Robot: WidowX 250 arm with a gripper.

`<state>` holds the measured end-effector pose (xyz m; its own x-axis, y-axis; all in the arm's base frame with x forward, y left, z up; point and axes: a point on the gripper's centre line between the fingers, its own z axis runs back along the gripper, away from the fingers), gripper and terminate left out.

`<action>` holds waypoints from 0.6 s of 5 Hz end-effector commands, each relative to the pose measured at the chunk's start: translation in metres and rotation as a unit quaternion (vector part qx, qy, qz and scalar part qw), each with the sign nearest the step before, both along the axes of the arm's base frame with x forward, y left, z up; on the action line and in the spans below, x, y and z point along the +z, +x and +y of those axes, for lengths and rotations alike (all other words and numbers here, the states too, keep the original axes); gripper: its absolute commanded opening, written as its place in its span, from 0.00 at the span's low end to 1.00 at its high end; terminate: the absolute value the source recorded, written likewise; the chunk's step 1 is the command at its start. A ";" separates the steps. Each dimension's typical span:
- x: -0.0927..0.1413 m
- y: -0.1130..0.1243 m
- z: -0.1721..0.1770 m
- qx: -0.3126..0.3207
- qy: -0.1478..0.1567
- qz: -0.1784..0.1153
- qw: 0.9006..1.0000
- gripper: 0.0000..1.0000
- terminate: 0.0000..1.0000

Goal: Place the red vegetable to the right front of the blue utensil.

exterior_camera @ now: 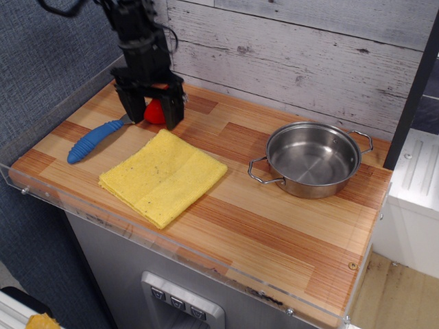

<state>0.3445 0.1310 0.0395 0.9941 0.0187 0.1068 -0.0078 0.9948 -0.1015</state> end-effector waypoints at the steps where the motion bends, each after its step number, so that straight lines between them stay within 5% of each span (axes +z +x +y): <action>1: 0.099 -0.050 -0.003 -0.031 0.016 -0.100 0.994 1.00 0.00; 3: 0.109 -0.070 -0.015 -0.049 0.013 -0.104 0.993 1.00 0.00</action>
<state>0.2844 0.1123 0.1391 0.9620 -0.0699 0.2641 0.0973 0.9910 -0.0920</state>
